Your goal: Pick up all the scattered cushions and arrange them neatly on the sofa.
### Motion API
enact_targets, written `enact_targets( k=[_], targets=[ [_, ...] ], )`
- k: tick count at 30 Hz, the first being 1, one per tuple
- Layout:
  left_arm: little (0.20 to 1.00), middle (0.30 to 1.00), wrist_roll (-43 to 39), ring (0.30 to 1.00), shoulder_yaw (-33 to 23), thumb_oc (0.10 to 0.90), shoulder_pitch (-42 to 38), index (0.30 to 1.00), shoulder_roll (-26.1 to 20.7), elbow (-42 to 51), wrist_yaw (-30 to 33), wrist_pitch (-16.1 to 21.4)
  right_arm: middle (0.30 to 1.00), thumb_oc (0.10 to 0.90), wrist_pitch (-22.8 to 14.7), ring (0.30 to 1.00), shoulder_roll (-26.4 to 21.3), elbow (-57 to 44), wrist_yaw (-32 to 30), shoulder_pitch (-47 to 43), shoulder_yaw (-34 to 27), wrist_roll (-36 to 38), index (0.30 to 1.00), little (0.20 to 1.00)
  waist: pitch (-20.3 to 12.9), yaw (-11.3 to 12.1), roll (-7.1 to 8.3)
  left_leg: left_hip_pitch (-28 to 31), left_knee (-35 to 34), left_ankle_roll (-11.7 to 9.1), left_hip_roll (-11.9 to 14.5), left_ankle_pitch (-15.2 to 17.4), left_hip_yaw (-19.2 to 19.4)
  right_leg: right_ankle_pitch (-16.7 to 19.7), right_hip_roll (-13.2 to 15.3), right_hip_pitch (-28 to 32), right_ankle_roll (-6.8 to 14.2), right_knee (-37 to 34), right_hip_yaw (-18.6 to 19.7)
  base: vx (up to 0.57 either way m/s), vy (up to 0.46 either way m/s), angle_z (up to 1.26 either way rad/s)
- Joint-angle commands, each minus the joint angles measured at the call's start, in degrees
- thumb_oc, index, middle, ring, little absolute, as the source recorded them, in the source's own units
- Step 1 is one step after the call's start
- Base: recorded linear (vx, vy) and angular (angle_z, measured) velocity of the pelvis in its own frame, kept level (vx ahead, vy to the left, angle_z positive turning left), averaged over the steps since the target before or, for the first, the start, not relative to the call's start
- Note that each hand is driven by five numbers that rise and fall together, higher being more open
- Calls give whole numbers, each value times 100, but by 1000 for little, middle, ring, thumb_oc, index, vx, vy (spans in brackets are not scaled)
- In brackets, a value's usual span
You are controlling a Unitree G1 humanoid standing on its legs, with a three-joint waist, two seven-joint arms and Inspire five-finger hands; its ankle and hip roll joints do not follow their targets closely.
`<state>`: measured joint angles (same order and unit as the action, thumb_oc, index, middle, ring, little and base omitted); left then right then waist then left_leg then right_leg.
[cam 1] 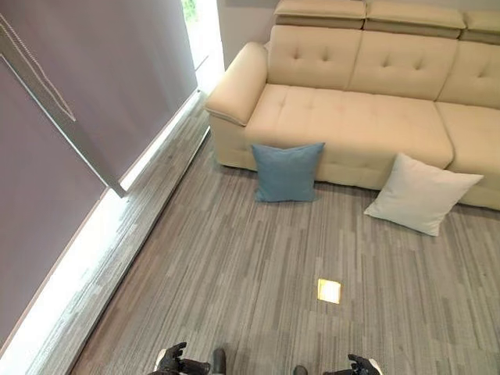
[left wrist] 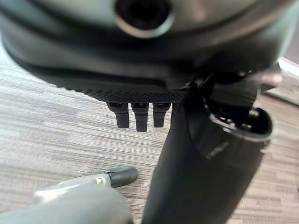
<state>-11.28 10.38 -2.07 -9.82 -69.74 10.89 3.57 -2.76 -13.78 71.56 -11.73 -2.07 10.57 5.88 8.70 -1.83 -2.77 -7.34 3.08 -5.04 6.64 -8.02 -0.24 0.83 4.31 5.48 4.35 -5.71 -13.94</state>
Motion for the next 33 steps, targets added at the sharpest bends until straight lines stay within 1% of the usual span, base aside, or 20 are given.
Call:
enact_targets(
  k=[1, 5, 7, 9, 12, 15, 18, 20, 21, 22, 23, 24, 25, 26, 27, 28, 29, 30, 31, 33],
  targets=[
    [900, 900, -91, 900, -51, 800, -197, 900, -158, -155, 124, 64, 900, 800, -207, 900, -84, -108, -197, -263, 19, 170, 900, 900, 345, 124, 620, -48, 1170, 77, -394, 1074, 416, -738, -67, -87, -282, 428, -55, 51, -8, 30],
    [900, 900, -113, 900, -41, 800, -156, 900, -148, -191, 100, 40, 900, 800, -190, 900, -87, -125, -188, -264, 55, 126, 900, 900, 310, 178, 669, -228, 856, 144, -446, 1119, 391, -763, -65, -48, -217, 375, -82, 132, 49, 15],
    [900, 900, -58, 900, -41, 800, -150, 900, -197, -176, 107, 49, 900, 800, -184, 900, -72, -200, -196, -246, 117, 96, 900, 900, 297, 273, 698, -483, 460, 180, -409, 858, 511, -827, -112, 58, -152, 304, -51, 183, 98, 6],
    [900, 900, -67, 900, -58, 800, -155, 900, -200, -207, 81, 56, 900, 800, -173, 900, -37, -175, -195, -251, 104, 111, 900, 900, 267, 297, 701, -488, 374, 178, -403, 815, 515, -866, -120, 83, -132, 315, -15, 163, 136, 12],
    [900, 900, 17, 900, -59, 800, -124, 900, -213, -200, 64, 49, 900, 800, -121, 900, 30, -130, -165, -241, 148, -22, 900, 900, 178, 327, 735, -240, 207, 330, -578, 921, 509, -845, 16, 95, 12, 542, 116, 257, 248, -7],
    [900, 900, 105, 900, -94, 800, -139, 900, -288, -177, 58, 36, 900, 800, -76, 900, 59, -177, -139, -302, 181, -111, 900, 900, 173, 355, 693, 36, 30, 522, -641, 1039, 632, -770, 232, -210, 219, 1309, 188, 163, 227, -23],
    [900, 900, 198, 900, -67, 800, -182, 900, -387, -121, 76, 20, 900, 800, -46, 900, 37, -280, -128, -368, 212, -164, 900, 900, 266, 305, 607, 281, -74, 701, -684, 1133, 742, -391, 478, -655, 411, 2374, 153, 116, 207, -33],
    [900, 900, 227, 900, -36, 800, -216, 900, -434, -96, 61, 26, 900, 800, -64, 900, 27, -323, -129, -379, 224, -188, 900, 900, 317, 278, 519, 445, -125, 770, -672, 1213, 802, -278, 612, -890, 424, 2968, 4, 104, 152, -16],
    [900, 900, 227, 900, -36, 800, -217, 900, -434, -97, 61, 26, 900, 800, -63, 900, 27, -324, -129, -379, 224, -188, 900, 900, 318, 280, 523, 445, -125, 773, -677, 1214, 805, -286, 619, -898, 426, 2983, 10, 188, 138, -4],
    [900, 900, 224, 900, -16, 800, -237, 900, -446, -89, 35, 27, 900, 800, -55, 900, 27, -311, -120, -374, 234, -206, 900, 900, 333, 221, 474, 682, -231, 805, -723, 1279, 775, -322, 610, -1055, 336, 3074, -106, 139, 78, -6],
    [900, 900, 224, 900, -16, 800, -237, 900, -446, -89, 35, 27, 900, 800, -55, 900, 27, -311, -119, -373, 234, -206, 900, 900, 341, 219, 475, 695, -237, 804, -725, 1278, 773, -328, 611, -1046, 336, 3077, -108, 302, 105, -15],
    [900, 900, 248, 900, -24, 800, -266, 900, -447, -103, 23, 15, 900, 800, -65, 900, 21, -308, -116, -384, 228, -217, 900, 900, 337, 175, 458, 874, -349, 798, -749, 1338, 738, -451, 538, -1213, 251, 2756, -256, 166, 26, -5],
    [900, 900, 249, 900, -25, 800, -265, 900, -447, -103, 23, 15, 900, 800, -65, 900, 20, -308, -116, -383, 229, -217, 900, 900, 368, 171, 462, 918, -358, 797, -753, 1345, 734, -472, 544, -1178, 253, 2770, -259, 224, 18, -5],
    [900, 900, 264, 900, -21, 800, -279, 900, -443, -111, 11, 14, 900, 800, -63, 900, 13, -315, -114, -398, 236, -222, 900, 900, 355, 155, 463, 933, -366, 789, -764, 1366, 748, -477, 526, -1229, 225, 2508, -361, 213, -32, 6],
    [900, 900, 264, 900, -10, 800, -291, 900, -436, -138, -6, 15, 900, 800, -49, 900, 4, -323, -110, -404, 261, -228, 900, 900, 414, 111, 483, 1107, -427, 764, -808, 1431, 709, -361, 431, -1413, 206, 2052, -466, 286, -46, -7],
    [900, 900, 272, 900, -11, 800, -312, 900, -432, -146, -11, 21, 900, 800, -37, 900, -13, -337, -104, -403, 260, -241, 900, 900, 445, 68, 503, 1171, -433, 758, -848, 1472, 651, -245, 366, -1556, 233, 1781, -428, 228, -38, -9],
    [900, 900, 272, 900, -11, 800, -312, 900, -431, -146, -11, 21, 900, 800, -37, 900, -14, -337, -104, -403, 260, -241, 900, 900, 448, 68, 501, 1175, -434, 757, -845, 1474, 651, -244, 363, -1549, 232, 1776, -429, 232, -48, -5],
    [900, 900, 326, 900, -10, 800, -334, 900, -421, -152, -25, 30, 900, 800, -14, 900, -44, -340, -86, -389, 249, -269, 900, 900, 484, -2, 520, 1308, -455, 722, -878, 1542, 572, -104, 284, -1657, 272, 1433, -379, 253, -67, 9],
    [900, 900, 349, 900, -1, 800, -339, 900, -405, -169, -40, 36, 900, 800, -6, 900, -58, -332, -92, -361, 235, -289, 900, 900, 457, -15, 555, 1340, -423, 716, -924, 1622, 545, -76, 291, -1622, 265, 1266, -402, 257, -67, 15],
    [900, 900, 417, 900, 21, 800, -340, 900, -381, -190, -23, 36, 900, 800, -18, 900, -68, -318, -102, -323, 243, -310, 900, 900, 451, -24, 556, 1411, -382, 708, -934, 1731, 533, -103, 265, -1496, 235, 1139, -419, 134, -44, 15]
  ],
)
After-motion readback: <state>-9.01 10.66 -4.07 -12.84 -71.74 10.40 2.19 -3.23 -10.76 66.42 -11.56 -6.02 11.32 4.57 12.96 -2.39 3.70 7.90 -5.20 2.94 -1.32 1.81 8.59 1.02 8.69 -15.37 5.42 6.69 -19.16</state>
